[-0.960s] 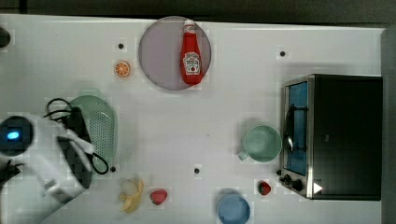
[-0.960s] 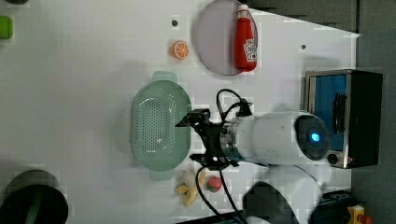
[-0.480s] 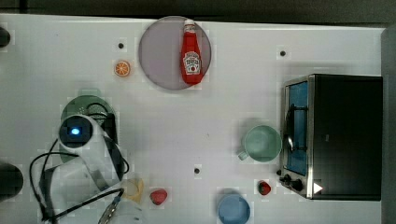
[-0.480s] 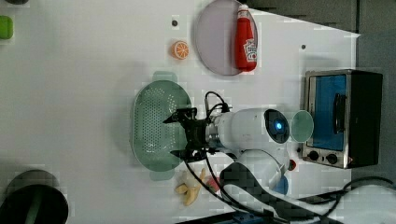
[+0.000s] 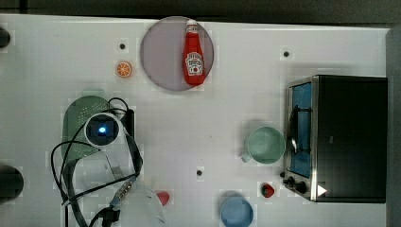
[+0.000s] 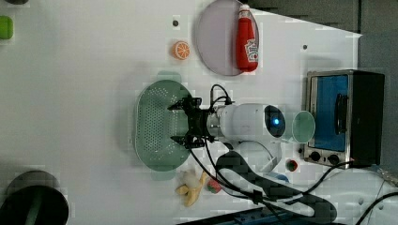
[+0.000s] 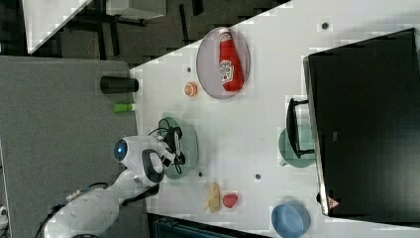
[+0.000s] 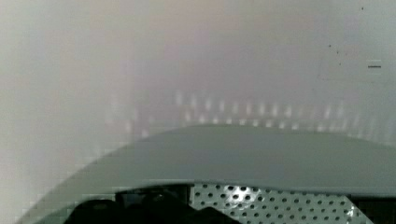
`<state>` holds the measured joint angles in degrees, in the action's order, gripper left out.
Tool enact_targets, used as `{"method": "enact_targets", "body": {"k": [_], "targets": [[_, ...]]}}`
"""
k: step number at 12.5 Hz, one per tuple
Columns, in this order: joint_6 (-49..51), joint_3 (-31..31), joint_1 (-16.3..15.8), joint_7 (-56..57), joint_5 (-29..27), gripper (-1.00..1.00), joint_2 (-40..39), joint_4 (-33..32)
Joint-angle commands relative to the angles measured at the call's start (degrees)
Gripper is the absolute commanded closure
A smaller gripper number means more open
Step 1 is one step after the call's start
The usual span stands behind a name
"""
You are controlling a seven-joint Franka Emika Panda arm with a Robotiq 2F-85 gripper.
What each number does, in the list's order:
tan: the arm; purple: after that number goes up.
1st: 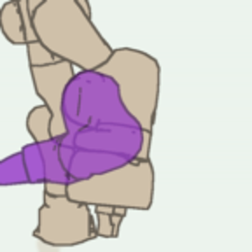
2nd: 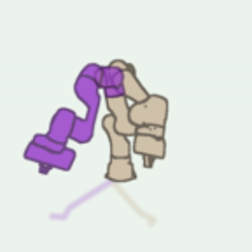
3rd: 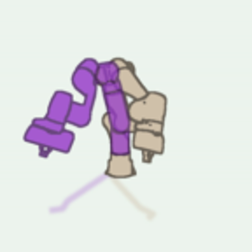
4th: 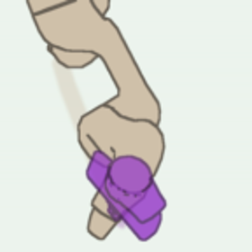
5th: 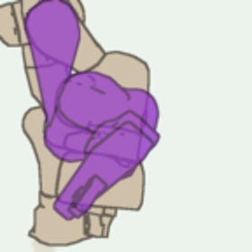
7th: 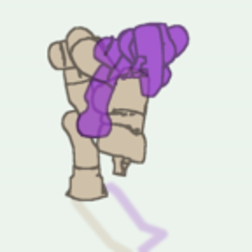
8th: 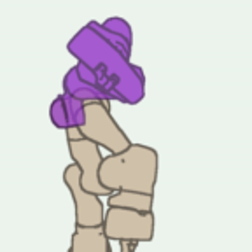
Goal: Drag strainer left to right.
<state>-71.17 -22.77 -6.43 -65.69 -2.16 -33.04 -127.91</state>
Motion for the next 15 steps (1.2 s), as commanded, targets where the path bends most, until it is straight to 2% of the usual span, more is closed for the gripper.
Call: {"method": "enact_targets", "body": {"k": [1, 11, 15], "targets": [[0.3, 2.4, -3.6, -2.1, 0.8, -1.00, 2.1, -0.1], [0.6, 10.9, -3.2, -1.1, 0.8, -1.00, 4.0, -1.5], [0.9, 13.9, -2.5, 3.6, 0.8, -1.00, 5.3, -3.3]]}}
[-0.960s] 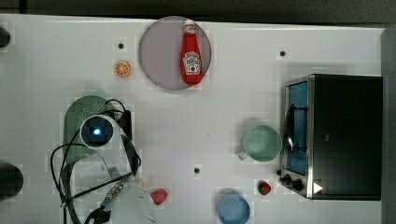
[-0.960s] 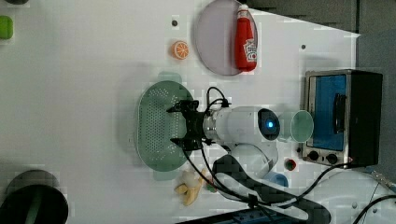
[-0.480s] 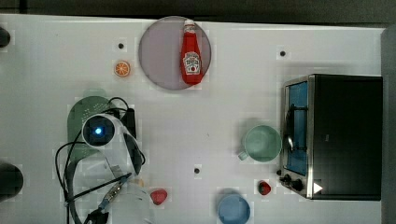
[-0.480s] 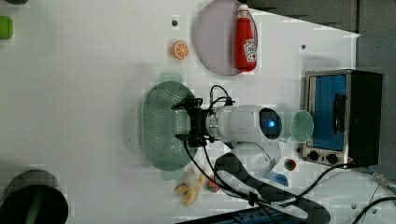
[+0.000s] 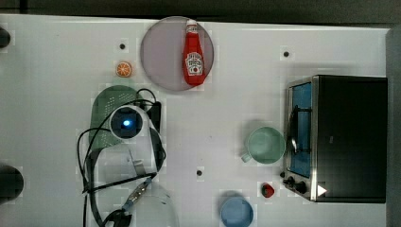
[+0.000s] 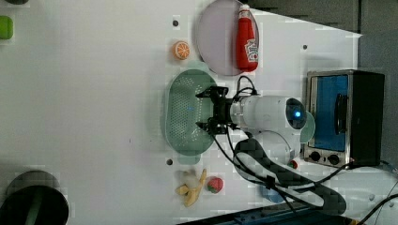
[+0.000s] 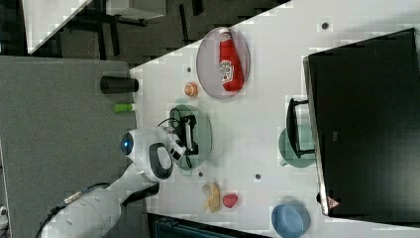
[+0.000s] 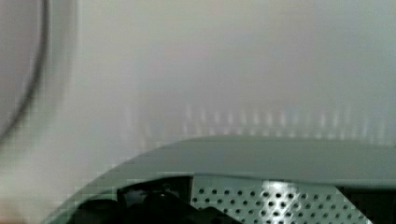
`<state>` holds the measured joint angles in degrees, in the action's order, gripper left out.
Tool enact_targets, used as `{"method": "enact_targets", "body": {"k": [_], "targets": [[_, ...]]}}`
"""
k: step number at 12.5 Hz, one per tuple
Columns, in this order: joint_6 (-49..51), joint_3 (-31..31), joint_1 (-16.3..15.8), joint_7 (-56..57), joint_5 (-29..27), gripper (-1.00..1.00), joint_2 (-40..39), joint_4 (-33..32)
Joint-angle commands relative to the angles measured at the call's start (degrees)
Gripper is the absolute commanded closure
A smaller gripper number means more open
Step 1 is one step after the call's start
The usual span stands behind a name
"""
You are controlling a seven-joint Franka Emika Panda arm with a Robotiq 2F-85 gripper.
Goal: Drag strainer left to right.
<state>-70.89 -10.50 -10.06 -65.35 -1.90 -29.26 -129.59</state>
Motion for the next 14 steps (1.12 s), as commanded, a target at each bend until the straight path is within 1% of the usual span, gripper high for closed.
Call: {"method": "enact_targets", "body": {"k": [1, 4, 8, 14], "targets": [[0.8, 2.3, 1.5, 4.7, 0.6, -1.00, 2.0, -2.3], [1.0, 4.5, 2.5, 6.0, 0.6, -1.00, 3.4, -4.7], [1.0, 8.2, 3.3, 11.8, 0.6, -1.00, 5.1, -7.3], [1.0, 16.4, 3.5, 18.8, 0.6, -1.00, 5.6, -8.6]]}}
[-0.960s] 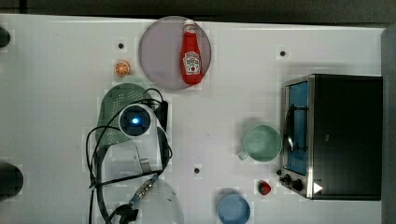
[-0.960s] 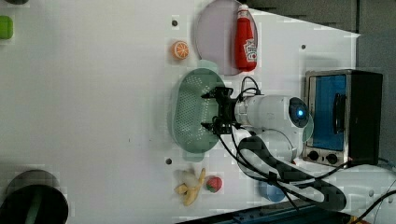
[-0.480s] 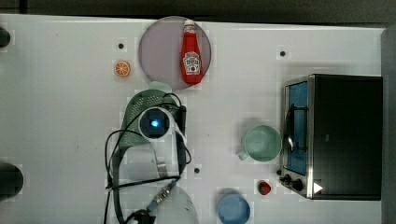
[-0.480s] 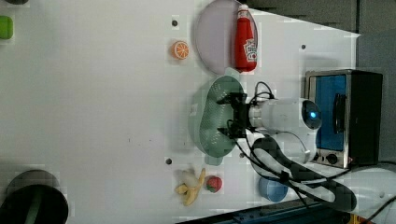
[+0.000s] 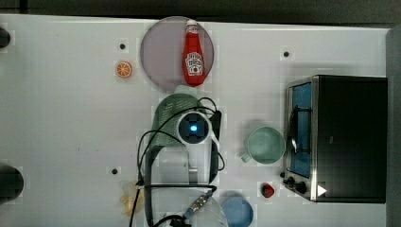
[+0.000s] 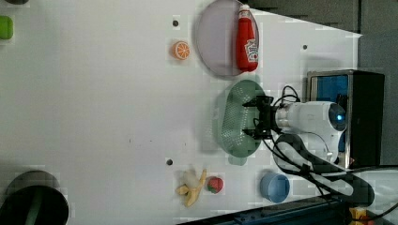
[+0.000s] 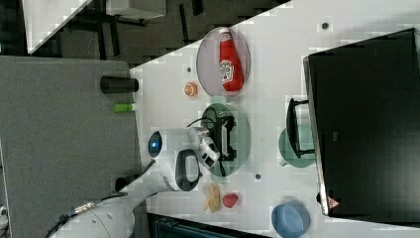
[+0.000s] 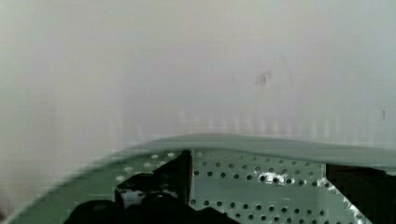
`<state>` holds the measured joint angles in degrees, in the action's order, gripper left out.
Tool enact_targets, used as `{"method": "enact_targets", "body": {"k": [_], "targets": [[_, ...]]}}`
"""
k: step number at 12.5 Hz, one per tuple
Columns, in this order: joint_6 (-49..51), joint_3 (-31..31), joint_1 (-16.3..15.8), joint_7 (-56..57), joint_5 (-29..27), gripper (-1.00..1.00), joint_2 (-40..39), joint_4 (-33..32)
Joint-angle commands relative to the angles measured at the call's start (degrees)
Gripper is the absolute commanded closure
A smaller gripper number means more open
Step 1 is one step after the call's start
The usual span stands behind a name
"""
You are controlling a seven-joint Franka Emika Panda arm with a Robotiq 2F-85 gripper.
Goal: Drag strainer left to right.
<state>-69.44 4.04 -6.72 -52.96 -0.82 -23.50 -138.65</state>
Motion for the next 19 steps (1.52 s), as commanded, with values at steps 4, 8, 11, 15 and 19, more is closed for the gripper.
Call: {"method": "enact_targets", "body": {"k": [4, 8, 11, 15, 19], "targets": [[-0.6, 7.4, 0.2, 13.2, -0.4, -1.00, -0.2, 0.3], [-0.7, 11.3, 0.3, 16.4, -0.3, -1.00, -0.2, 0.4], [-0.3, 10.9, 0.3, 18.9, 0.0, -1.00, 1.0, 1.0], [7.8, 6.7, 0.3, 32.3, 0.0, -1.00, 11.2, 1.2], [31.6, 6.0, 0.3, 43.2, 0.0, -1.00, 25.0, 6.7]]}}
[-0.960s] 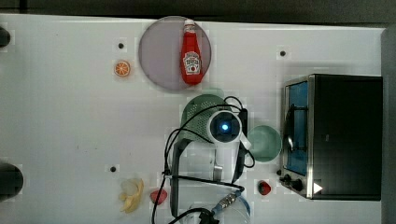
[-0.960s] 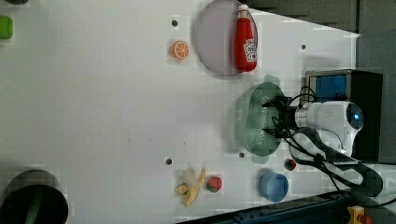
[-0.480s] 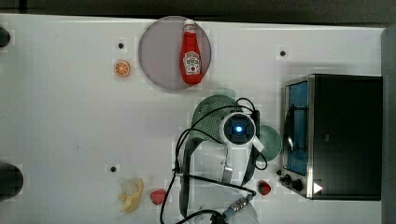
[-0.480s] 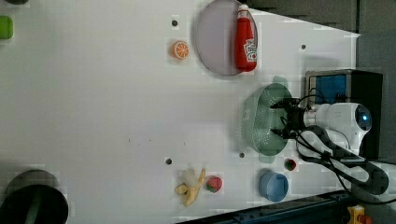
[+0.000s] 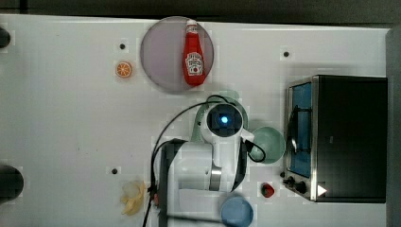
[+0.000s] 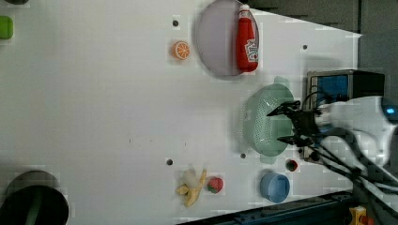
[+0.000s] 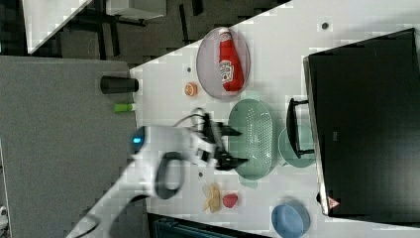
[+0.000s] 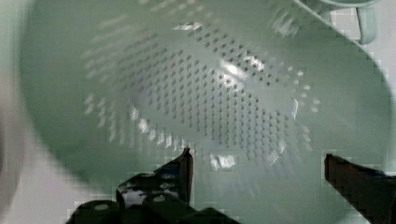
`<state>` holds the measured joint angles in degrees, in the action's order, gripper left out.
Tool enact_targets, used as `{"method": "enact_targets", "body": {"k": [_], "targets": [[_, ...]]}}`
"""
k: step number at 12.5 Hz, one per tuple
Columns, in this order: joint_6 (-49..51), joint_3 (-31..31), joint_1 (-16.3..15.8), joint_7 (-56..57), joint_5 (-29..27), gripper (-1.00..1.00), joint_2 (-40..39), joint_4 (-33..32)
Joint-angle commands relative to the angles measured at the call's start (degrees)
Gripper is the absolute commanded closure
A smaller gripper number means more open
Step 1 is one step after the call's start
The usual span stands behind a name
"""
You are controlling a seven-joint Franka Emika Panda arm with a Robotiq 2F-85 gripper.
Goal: Drag strainer left to right.
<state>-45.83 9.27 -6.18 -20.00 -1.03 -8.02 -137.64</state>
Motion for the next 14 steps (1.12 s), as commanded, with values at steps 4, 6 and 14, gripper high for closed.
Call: {"method": "enact_targets", "body": {"k": [4, 6, 14], "targets": [[28.2, 1.1, -0.2, 19.8, 0.4, -1.00, 21.0, 15.9], [37.4, 1.1, -0.2, 19.7, 1.3, -1.00, 24.5, 20.4], [42.6, 0.9, -0.2, 19.7, 5.3, -1.00, 27.0, 24.1]]}}
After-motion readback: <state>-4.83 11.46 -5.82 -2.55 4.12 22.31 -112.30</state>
